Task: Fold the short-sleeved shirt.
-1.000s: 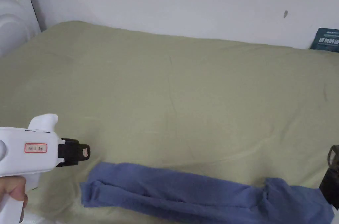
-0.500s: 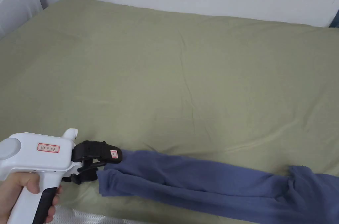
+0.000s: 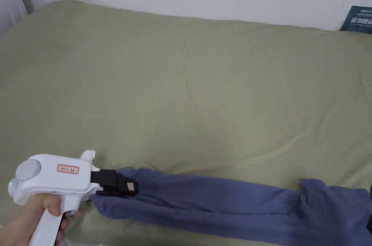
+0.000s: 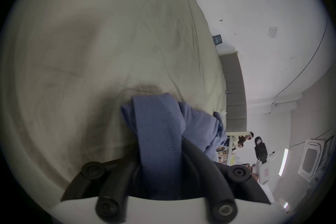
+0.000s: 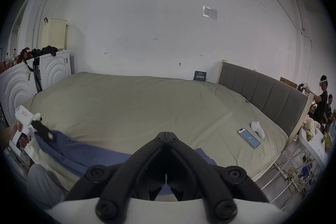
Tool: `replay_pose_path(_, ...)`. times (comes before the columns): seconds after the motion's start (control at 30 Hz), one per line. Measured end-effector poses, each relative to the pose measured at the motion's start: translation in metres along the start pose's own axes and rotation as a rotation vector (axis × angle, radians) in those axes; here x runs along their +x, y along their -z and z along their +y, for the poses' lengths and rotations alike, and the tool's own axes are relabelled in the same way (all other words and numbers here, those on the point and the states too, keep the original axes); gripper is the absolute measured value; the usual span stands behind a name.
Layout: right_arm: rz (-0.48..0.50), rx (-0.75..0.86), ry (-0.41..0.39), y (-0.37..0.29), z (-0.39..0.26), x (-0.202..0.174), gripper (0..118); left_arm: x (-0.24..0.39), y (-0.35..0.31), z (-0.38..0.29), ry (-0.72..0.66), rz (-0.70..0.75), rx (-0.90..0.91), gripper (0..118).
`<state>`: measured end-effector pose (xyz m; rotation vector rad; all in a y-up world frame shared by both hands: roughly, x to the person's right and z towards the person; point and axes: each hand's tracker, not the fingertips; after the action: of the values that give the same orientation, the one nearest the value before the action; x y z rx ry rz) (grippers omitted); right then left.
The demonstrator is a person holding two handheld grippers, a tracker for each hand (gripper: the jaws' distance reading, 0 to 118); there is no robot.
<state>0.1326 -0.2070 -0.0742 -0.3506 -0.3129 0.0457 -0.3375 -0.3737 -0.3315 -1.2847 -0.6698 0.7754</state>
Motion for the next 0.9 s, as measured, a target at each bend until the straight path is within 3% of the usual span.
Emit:
replay_pose_path(0.23, 0.008, 0.016, 0.025, 0.002, 0.005, 0.009, 2, 0.012, -0.036, -0.004, -0.041, 0.017, 0.094, 7)
replay_pose_path(0.47, 0.041, 0.033, 0.049, 0.003, 0.005, 0.017, 2, 0.034, -0.103, -0.006, -0.057, 0.185, 0.230, 7)
replay_pose_path(0.67, 0.053, 0.030, 0.067, 0.003, -0.001, 0.026, 2, 0.116, -0.087, -0.024, 0.146, 0.378, 0.173, 7)
replay_pose_path(0.9, 0.060, 0.007, 0.098, 0.005, -0.008, 0.040, 2, 0.208, 0.014, -0.043, 0.365, 0.515, -0.004, 7)
